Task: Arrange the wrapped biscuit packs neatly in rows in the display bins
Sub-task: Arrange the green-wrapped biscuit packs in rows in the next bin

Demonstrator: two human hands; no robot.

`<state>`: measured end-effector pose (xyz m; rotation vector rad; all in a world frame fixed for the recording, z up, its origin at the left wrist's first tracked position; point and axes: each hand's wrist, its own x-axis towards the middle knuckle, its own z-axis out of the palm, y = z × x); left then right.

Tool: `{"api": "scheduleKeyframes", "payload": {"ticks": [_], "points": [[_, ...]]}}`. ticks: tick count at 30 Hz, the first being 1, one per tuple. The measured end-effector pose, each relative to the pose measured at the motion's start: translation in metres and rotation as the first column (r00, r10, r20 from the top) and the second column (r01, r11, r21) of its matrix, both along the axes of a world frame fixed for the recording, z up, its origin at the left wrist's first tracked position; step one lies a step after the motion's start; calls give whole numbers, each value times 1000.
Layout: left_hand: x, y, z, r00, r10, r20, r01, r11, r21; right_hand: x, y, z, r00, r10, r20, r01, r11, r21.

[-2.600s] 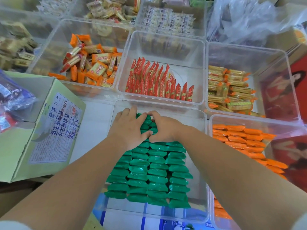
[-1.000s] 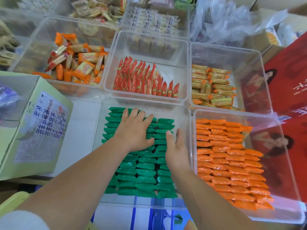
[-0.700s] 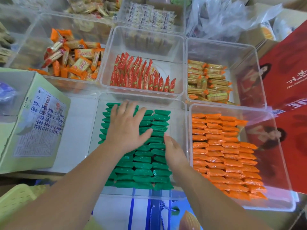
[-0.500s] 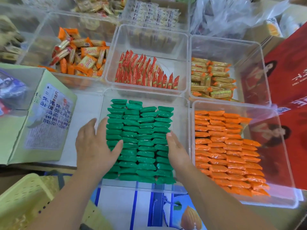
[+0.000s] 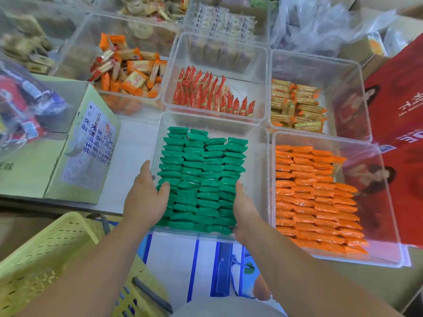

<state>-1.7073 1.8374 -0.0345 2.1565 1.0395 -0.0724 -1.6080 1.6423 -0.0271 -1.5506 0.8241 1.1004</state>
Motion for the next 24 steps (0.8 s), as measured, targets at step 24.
{"api": "scheduleKeyframes", "payload": {"ticks": [24], "points": [[-1,-1,-6,1000,-11,-12,12,998,66,109,36,-19,946,5,323,-5,1000,-1]]}}
